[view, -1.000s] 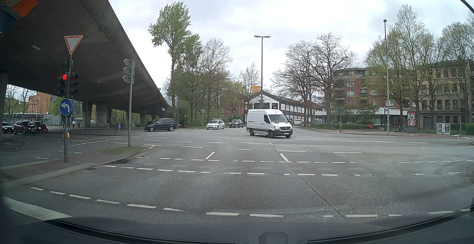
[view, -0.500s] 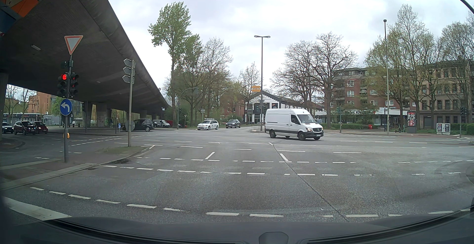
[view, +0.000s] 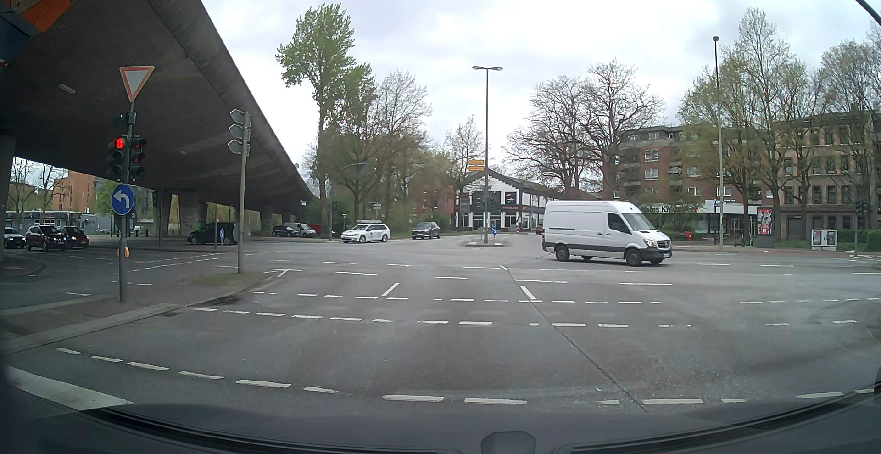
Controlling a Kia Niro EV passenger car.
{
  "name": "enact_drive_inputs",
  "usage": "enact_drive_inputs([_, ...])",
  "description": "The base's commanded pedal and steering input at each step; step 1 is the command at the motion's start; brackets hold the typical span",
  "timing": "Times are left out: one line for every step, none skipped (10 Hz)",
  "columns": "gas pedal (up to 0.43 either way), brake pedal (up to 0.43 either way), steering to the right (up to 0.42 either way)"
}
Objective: Follow the waypoints while adhering to traffic rules and regulations
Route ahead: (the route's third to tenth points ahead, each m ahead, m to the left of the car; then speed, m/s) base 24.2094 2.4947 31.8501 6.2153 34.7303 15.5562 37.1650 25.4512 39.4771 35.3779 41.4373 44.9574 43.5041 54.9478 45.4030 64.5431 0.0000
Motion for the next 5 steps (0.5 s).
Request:
enact_drive_inputs([0.000, 0.280, -0.011])
enact_drive_inputs([0.000, 0.280, -0.011])
enact_drive_inputs([0.000, 0.280, -0.011])
enact_drive_inputs([0.000, 0.280, -0.011])
enact_drive_inputs([0.000, 0.280, -0.011])
